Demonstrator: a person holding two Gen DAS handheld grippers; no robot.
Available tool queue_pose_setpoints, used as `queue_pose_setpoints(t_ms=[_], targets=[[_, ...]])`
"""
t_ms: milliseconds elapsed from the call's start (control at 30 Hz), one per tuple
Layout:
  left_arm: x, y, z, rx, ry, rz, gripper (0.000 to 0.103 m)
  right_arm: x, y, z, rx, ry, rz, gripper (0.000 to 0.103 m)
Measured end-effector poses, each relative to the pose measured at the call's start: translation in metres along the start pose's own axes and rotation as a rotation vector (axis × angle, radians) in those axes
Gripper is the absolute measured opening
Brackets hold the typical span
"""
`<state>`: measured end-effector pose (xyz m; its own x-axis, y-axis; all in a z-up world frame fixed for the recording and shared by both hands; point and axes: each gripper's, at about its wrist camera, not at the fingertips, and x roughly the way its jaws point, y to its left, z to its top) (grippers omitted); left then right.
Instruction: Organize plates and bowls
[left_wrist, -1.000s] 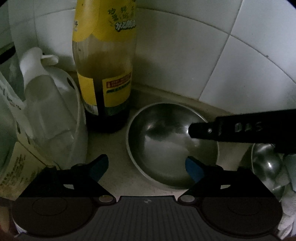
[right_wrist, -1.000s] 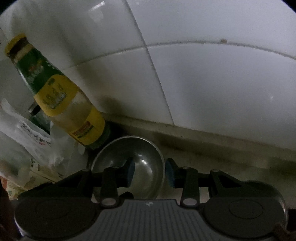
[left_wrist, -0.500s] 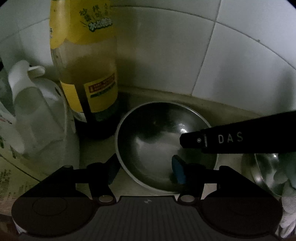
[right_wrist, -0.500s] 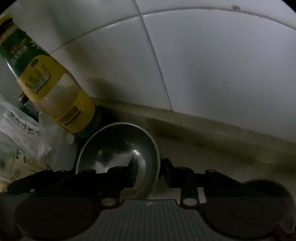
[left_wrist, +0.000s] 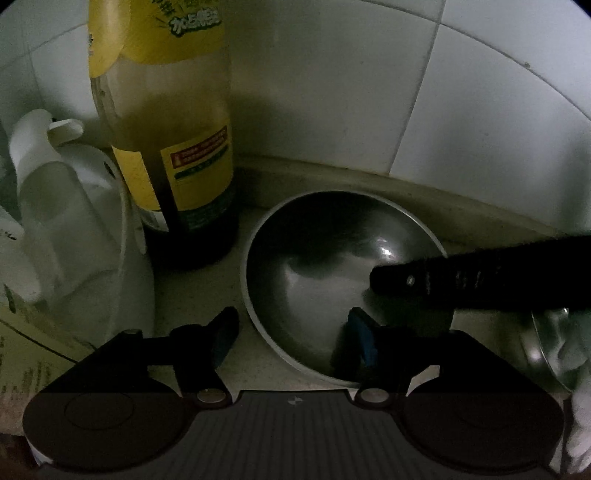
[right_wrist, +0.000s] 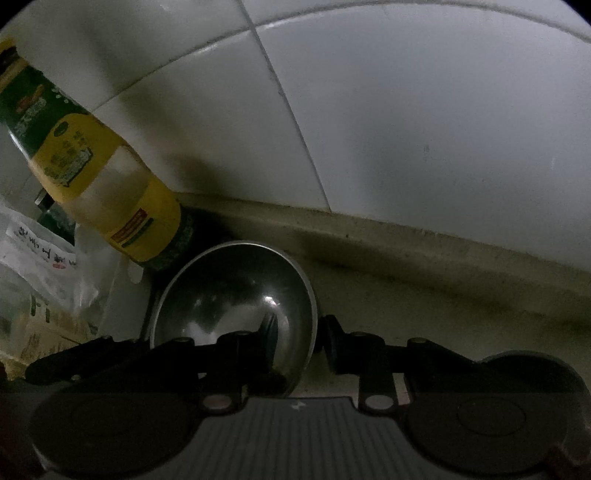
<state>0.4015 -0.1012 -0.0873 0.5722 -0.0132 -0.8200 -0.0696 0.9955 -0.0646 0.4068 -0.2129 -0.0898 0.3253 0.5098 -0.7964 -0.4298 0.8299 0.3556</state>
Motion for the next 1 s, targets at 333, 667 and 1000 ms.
queue_pose_setpoints(t_ms=[333,667,1000], targets=[[-0.004,-0.009,-0.001,0.042,-0.012,0.011,0.064,0.004,0.004,-0.011,-0.023,0.018,0.002,0.023],[-0.020,-0.014,0.001,0.062,-0.060,0.005,0.067,-0.010,0.001,-0.011,0.005,-0.016,0.029,0.023],[-0.045,-0.022,0.002,0.079,-0.105,-0.007,0.070,-0.040,0.004,-0.013,0.012,-0.055,0.039,0.023]])
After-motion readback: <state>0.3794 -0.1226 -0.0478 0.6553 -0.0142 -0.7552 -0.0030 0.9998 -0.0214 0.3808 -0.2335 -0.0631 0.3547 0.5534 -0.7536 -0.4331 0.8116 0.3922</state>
